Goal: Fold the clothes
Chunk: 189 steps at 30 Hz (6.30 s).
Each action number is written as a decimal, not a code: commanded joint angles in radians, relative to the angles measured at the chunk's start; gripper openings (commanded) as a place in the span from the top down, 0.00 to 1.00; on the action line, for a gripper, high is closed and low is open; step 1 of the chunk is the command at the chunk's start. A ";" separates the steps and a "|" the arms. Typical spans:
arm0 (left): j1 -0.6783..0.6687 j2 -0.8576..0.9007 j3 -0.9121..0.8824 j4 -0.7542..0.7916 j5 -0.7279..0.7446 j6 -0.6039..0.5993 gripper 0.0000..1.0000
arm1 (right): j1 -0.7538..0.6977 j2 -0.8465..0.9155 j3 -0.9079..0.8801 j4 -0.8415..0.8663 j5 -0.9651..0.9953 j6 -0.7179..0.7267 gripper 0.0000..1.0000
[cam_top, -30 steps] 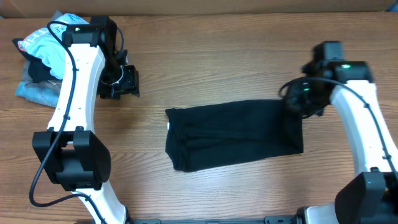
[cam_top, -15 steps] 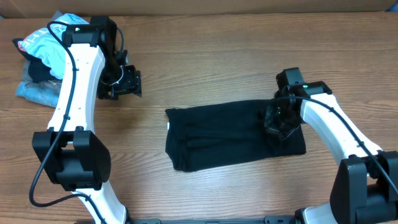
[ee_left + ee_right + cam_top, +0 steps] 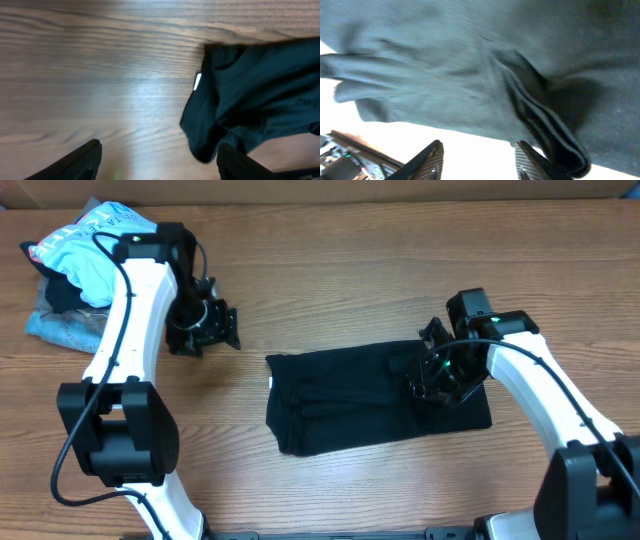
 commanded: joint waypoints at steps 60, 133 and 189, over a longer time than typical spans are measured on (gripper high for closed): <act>-0.497 0.022 0.039 0.148 0.067 -0.275 0.93 | -0.120 -0.075 0.107 0.019 0.131 0.146 0.37; -0.263 0.155 -0.233 0.385 0.408 0.125 0.00 | 0.182 -0.019 -0.204 0.336 0.058 0.146 0.55; 0.706 0.014 0.727 -0.070 0.490 0.304 0.00 | -0.001 -0.176 0.151 0.069 0.083 0.164 0.63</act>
